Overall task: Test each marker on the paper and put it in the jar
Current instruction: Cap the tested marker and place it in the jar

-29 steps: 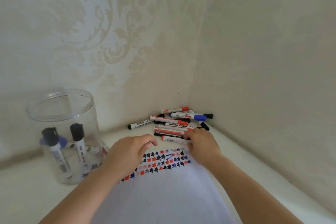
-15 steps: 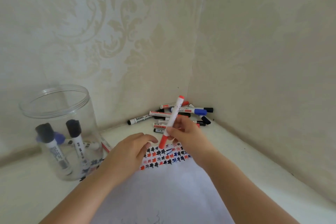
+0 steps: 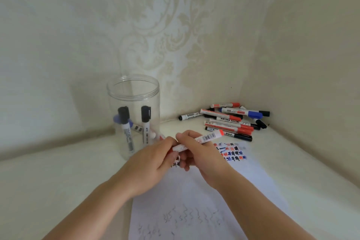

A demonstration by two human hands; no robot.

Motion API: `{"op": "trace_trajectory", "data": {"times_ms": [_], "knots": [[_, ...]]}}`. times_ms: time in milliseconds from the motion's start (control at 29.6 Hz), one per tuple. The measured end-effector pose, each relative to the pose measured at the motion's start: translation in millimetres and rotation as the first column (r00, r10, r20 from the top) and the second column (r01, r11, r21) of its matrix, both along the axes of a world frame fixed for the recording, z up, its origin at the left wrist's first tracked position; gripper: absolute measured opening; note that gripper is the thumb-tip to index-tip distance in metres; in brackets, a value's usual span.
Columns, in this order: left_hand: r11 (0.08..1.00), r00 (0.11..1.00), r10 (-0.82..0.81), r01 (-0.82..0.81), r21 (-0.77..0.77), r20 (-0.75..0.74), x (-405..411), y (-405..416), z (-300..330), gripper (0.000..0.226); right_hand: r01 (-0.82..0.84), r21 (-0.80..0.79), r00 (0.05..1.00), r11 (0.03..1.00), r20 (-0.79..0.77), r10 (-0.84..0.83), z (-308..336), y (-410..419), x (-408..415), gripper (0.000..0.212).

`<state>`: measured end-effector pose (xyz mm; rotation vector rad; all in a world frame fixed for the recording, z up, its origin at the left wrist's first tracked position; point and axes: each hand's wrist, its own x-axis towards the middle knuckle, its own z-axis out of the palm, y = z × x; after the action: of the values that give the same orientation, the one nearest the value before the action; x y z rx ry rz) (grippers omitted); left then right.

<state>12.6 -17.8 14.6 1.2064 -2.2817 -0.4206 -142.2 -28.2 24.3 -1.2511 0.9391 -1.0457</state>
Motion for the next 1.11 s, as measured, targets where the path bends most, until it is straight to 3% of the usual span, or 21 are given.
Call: {"op": "trace_trajectory", "data": {"times_ms": [101, 270, 405, 607, 877, 1114], "knots": [[0.997, 1.000, 0.013, -0.015, -0.077, -0.025, 14.3, 5.8, -6.9, 0.037, -0.084, -0.022, 0.995, 0.996, 0.056, 0.085, -2.2, 6.0, 12.6, 0.028], [0.986, 0.997, 0.039, -0.048, -0.157, -0.061, 26.4, 12.2, -13.8, 0.027, -0.145, -0.012, 0.982, 0.989, 0.123, 0.146, -7.8, 12.8, 25.6, 0.032], [0.980, 0.995, 0.057, -0.072, -0.187, -0.081, 29.4, 17.4, -14.8, 0.021, -0.118, -0.006, 0.989, 0.993, 0.093, 0.118, -8.0, 17.3, 29.6, 0.030], [0.991, 0.992, 0.016, -0.032, -0.129, -0.125, 28.6, 12.9, -21.4, 0.034, -0.003, -0.032, 1.000, 0.999, -0.006, 0.003, -10.0, 15.0, 35.3, 0.033], [0.973, 0.995, 0.037, -0.057, -0.224, -0.093, 22.4, 17.9, -23.1, 0.015, 0.024, 0.052, 0.992, 0.998, 0.122, -0.030, -13.3, 18.0, 37.9, 0.042], [0.978, 0.994, 0.067, -0.083, -0.192, -0.089, 23.0, 19.0, -24.8, 0.026, 0.060, 0.025, 0.991, 0.998, 0.117, -0.063, -16.3, 19.0, 37.2, 0.046]]}}
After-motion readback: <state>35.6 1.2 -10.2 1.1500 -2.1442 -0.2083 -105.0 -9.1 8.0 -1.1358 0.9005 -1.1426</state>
